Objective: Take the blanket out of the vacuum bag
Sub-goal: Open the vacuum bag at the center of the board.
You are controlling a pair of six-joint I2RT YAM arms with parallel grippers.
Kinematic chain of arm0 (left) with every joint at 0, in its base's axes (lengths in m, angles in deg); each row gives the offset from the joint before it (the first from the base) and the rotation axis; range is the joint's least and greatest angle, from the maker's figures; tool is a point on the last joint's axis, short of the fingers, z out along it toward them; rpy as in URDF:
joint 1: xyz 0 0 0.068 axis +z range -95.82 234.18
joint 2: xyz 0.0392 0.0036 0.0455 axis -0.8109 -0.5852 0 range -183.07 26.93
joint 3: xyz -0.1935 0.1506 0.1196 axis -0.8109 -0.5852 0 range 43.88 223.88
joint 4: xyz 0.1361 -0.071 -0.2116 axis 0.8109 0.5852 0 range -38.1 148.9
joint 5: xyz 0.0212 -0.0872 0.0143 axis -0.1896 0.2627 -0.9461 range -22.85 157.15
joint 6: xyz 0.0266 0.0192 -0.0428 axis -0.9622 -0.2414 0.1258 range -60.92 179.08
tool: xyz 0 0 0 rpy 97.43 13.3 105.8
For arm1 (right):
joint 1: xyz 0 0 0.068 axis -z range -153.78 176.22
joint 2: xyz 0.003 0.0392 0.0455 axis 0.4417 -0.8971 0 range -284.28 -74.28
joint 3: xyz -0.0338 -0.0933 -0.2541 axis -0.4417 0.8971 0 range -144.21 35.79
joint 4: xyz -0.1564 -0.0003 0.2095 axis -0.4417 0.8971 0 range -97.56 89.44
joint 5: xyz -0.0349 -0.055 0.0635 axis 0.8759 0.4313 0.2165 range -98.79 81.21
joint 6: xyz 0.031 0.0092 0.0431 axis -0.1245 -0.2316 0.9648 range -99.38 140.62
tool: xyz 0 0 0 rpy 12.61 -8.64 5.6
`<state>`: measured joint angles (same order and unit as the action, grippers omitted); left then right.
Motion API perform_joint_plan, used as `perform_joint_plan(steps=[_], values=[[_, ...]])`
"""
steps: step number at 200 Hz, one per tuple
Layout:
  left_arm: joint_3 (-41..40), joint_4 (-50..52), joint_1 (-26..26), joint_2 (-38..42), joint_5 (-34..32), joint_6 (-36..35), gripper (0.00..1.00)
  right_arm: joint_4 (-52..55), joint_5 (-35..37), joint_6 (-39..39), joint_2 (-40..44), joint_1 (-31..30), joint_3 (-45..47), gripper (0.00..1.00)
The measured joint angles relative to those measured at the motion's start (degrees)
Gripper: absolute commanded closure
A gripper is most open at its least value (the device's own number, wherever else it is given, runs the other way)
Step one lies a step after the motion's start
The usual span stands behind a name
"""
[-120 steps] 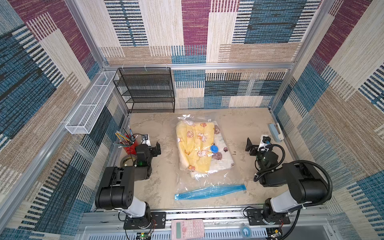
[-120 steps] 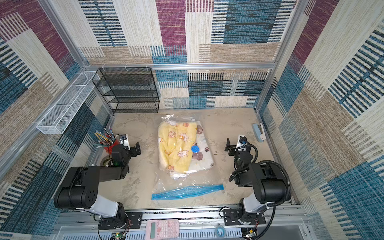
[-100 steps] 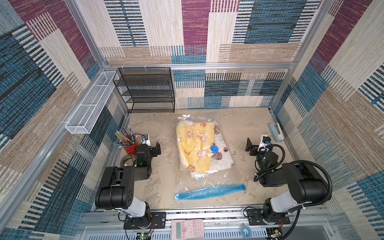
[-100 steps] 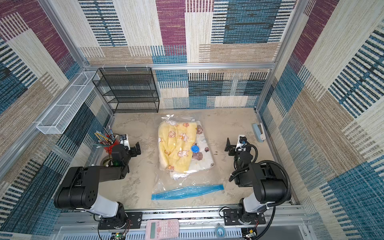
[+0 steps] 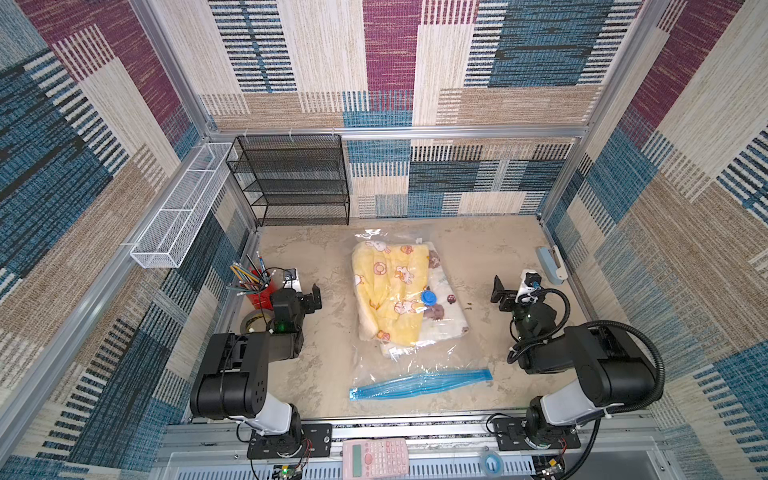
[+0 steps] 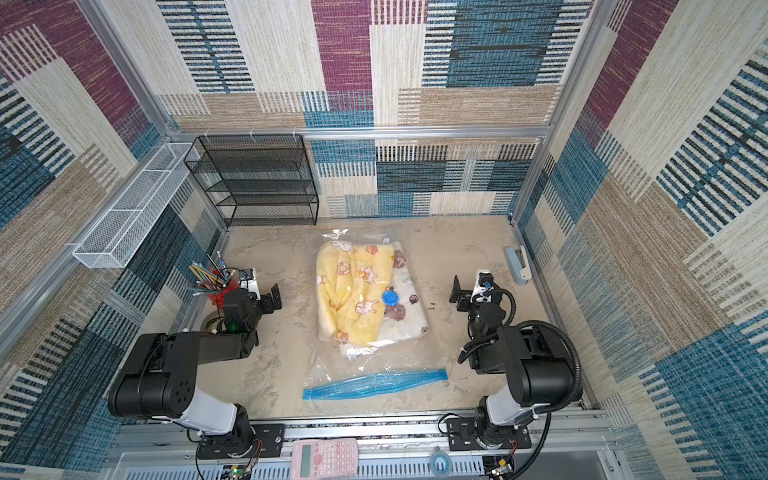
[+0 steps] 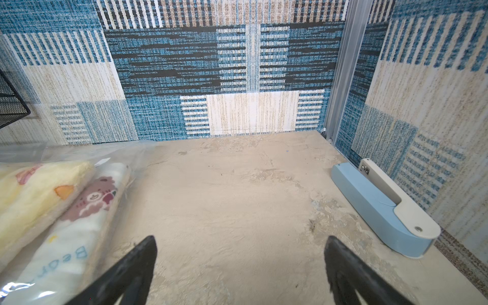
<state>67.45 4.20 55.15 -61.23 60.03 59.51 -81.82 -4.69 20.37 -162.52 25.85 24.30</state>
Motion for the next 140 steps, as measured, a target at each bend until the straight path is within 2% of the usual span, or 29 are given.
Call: perform_joint_plan(steps=[83,97,115,140], values=[[-0.2,0.4,-0.2,0.8,-0.2,0.1,0.01,0.2,0.0,0.0,0.0,0.0,0.0,0.01],[-0.6,3.1,-1.0,5.3,-2.2,0.3,0.01,0.2,0.1,0.0,0.0,0.0,0.0,0.01],[-3.1,5.3,-2.4,16.7,-4.9,1.3,0.01,0.7,1.4,0.0,1.7,0.0,0.5,0.01],[-7.2,8.4,-2.5,30.6,-7.9,10.1,0.0,-0.5,2.9,0.1,3.6,-0.5,2.7,0.01]])
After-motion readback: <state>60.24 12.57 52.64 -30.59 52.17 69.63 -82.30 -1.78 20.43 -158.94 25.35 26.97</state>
